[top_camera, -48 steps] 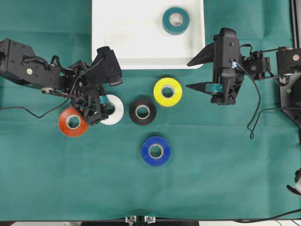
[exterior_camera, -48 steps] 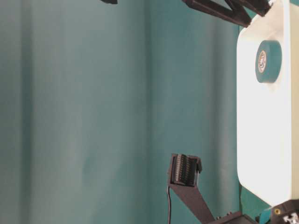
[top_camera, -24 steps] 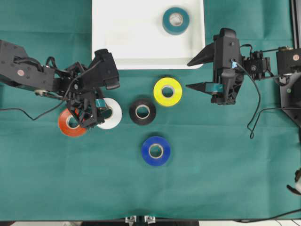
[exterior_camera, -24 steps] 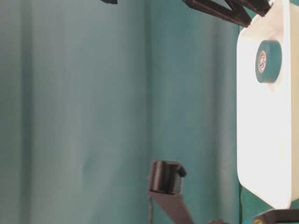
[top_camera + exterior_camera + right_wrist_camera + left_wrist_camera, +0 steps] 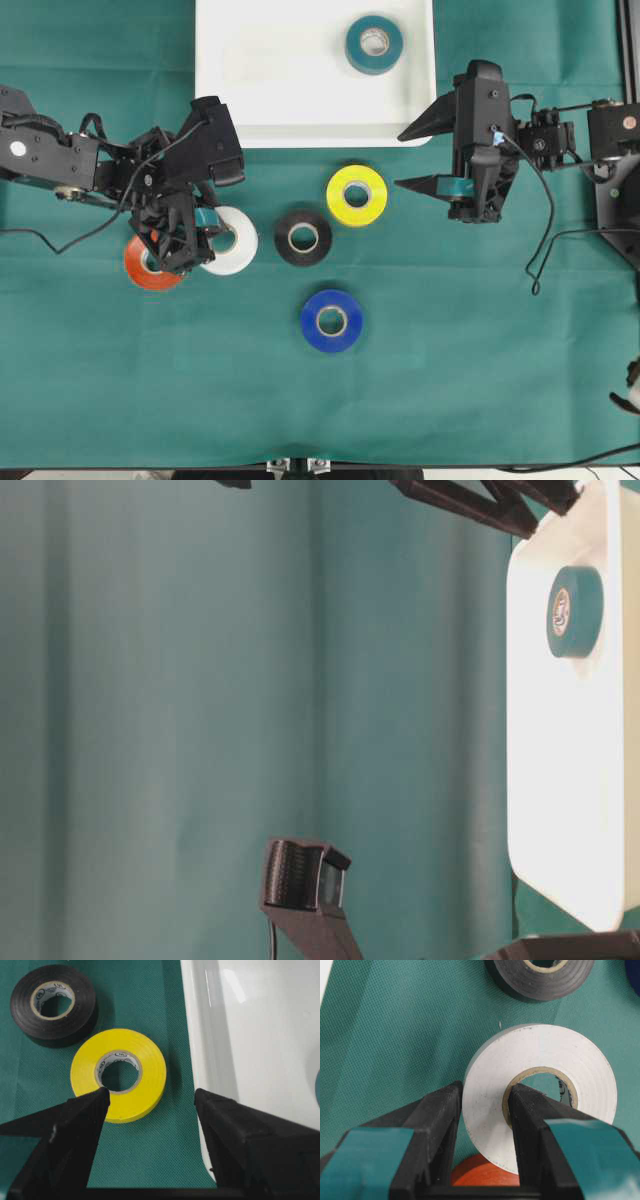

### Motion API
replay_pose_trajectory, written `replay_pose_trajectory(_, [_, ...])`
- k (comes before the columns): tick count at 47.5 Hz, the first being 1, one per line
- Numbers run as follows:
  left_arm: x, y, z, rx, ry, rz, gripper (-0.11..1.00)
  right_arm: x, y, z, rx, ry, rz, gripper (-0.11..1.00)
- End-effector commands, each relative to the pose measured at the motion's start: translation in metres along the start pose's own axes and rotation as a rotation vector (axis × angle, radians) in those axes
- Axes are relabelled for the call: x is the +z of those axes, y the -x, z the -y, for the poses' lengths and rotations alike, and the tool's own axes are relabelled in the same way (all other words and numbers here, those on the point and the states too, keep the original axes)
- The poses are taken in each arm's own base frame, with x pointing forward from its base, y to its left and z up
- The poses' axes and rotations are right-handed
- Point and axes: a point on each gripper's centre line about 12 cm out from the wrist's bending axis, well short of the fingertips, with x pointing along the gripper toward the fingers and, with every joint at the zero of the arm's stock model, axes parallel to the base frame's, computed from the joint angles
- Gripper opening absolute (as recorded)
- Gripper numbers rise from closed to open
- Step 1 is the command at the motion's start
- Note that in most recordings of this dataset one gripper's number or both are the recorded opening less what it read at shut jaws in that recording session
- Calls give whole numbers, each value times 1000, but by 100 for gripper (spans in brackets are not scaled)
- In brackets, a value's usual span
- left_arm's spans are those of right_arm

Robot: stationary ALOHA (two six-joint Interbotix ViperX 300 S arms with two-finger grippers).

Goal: Put the tape alternately from left to right into the white case.
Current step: 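Lift the white roll with the left gripper and place it in the tray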

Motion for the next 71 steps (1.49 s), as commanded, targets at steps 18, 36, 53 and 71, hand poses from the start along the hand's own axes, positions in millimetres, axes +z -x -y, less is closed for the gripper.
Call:
replay_pose_trajectory(18, [50,14,-30,29,-31,149,-3,9,1,-2,8,-1,28,77])
replay_pose_trajectory(36, [81,13,-85,128,-86,208,-3,11,1,-3,10,-1,35,77])
replay_pose_trajectory(53, [109,2,-122,192,-104,257,-3,12,1,-3,12,-1,39,77])
replay_pose_trajectory(71, [136,-6,-153,247,-140,289,-2,11,1,-3,13,-1,38,77])
